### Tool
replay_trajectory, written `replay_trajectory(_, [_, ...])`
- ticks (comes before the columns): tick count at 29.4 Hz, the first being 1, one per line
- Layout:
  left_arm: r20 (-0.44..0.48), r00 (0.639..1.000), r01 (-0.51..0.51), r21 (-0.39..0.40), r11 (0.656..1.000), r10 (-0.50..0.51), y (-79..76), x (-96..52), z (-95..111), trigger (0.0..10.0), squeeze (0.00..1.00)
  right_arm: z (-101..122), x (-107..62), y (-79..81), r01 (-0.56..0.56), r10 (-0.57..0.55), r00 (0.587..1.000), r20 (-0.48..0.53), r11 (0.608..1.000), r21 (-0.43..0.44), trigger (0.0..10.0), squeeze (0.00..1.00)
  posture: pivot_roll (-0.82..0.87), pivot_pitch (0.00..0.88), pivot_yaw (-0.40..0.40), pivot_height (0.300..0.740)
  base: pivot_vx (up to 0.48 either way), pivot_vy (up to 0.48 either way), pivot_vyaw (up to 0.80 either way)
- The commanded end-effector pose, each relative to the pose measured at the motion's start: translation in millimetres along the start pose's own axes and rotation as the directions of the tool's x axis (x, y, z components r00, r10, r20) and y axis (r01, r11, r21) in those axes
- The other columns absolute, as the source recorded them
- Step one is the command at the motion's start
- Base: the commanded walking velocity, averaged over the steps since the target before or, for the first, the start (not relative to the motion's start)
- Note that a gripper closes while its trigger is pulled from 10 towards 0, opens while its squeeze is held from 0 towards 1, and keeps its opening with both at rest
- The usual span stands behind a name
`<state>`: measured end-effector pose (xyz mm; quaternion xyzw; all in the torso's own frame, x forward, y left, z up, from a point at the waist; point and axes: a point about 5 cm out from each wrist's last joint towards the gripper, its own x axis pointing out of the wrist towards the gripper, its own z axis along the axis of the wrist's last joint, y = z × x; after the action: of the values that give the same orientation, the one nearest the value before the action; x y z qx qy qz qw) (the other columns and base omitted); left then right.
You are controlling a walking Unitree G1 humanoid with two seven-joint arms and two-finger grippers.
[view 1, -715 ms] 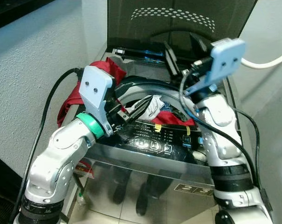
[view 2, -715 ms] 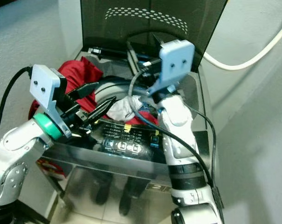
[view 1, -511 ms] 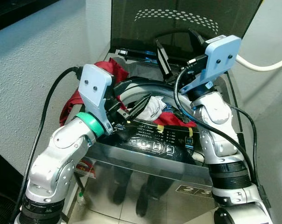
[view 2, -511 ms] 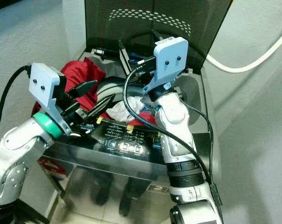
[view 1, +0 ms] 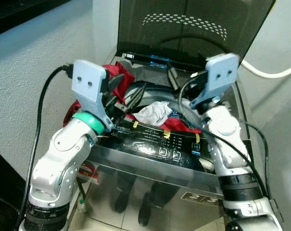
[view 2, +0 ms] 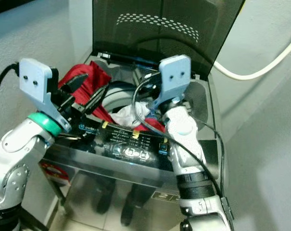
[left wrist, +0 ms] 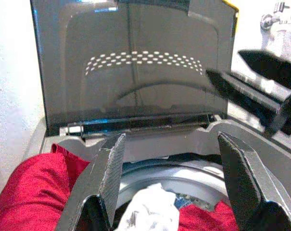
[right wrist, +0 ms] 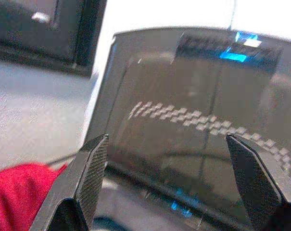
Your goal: Clothes washing
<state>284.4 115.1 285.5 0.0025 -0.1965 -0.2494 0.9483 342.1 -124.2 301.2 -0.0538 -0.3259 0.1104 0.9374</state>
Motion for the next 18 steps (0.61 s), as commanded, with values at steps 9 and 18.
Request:
replay_trajectory(9, [-0.032,0.999,-0.003,0.007,1.0,0.003,7.9,5.5,-12,10.0,0.0,-26,-27.9,12.8,0.068,-0.058,0.992,-0.108,0.993,0.092,10.0,0.0,0.17,0.0,-0.019,0.74,0.0,0.0,0.0])
replay_trajectory(18, [-0.047,0.994,-0.101,-0.062,0.993,0.098,11.1,10.4,-23,10.0,0.0,-27,-31.8,24.7,0.065,-0.049,0.993,-0.109,0.987,0.148,10.0,0.0,0.17,0.0,-0.024,0.74,0.0,0.0,0.0])
